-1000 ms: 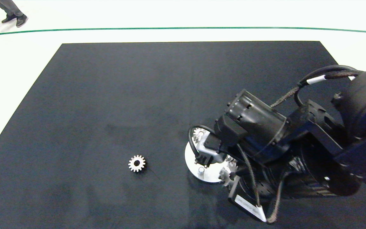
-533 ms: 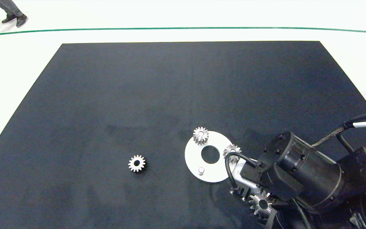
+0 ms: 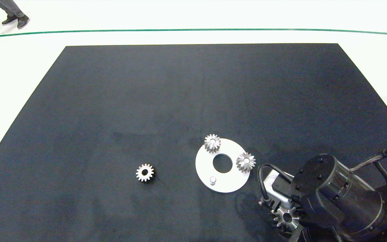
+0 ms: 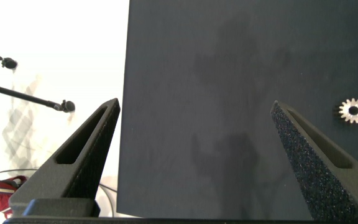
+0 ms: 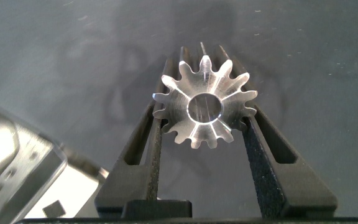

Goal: Remove an incorrectly installed larger gear and replace it with the correct smaller gear

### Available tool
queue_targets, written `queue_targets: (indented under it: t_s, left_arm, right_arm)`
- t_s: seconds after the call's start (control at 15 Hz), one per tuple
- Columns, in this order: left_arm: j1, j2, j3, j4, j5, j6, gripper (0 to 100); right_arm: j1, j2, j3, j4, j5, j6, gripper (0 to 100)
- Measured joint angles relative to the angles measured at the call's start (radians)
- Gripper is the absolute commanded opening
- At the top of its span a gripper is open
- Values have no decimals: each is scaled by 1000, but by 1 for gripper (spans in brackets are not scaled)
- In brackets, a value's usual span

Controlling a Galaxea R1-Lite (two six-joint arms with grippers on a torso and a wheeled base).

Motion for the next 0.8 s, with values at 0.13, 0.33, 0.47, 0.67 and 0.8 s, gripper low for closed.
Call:
queue_targets:
  t_s: [0.13, 0.33, 0.47, 0.67, 0.8]
  left_arm:
    - [0, -2, 0, 0, 0, 0, 100]
    - [0, -3, 0, 0, 0, 0, 100]
    - [0, -3, 0, 0, 0, 0, 100]
    - [0, -4, 0, 0, 0, 0, 100]
    - [-1, -5, 0, 0, 0, 0, 100]
  right_arm:
    - [-12, -4, 46, -56, -39, 0, 0]
    - [-21, -7, 111, -114, -56, 2, 0]
    - [-23, -8, 127, -116, -55, 3, 0]
    - [-31, -10, 139, -123, -50, 4, 0]
    - [-37, -10, 154, -153, -49, 5, 0]
